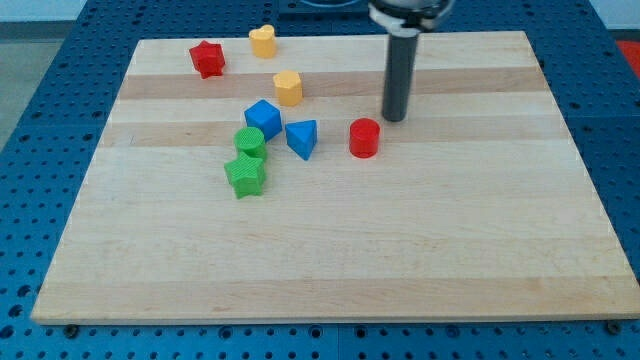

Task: Move the red circle to the bottom right of the blue triangle

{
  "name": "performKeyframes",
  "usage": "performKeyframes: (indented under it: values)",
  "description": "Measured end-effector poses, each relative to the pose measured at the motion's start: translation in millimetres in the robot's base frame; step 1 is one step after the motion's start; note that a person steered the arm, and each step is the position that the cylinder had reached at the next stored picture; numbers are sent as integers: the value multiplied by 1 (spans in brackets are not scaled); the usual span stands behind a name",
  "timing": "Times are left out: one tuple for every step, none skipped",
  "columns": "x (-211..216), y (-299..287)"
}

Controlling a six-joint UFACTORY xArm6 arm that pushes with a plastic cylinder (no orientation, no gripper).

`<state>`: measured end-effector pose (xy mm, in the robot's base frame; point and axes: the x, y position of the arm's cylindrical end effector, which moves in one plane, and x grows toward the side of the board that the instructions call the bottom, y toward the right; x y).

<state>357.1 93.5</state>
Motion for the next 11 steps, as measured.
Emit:
performKeyframes:
  values:
    - [4,21]
    - [19,7]
    - [32,-23]
    - [52,-45]
    - [66,-53]
    - [66,-53]
    - [57,-49]
    - [53,-49]
    - [57,-51]
    - [75,-61]
    - [92,-65]
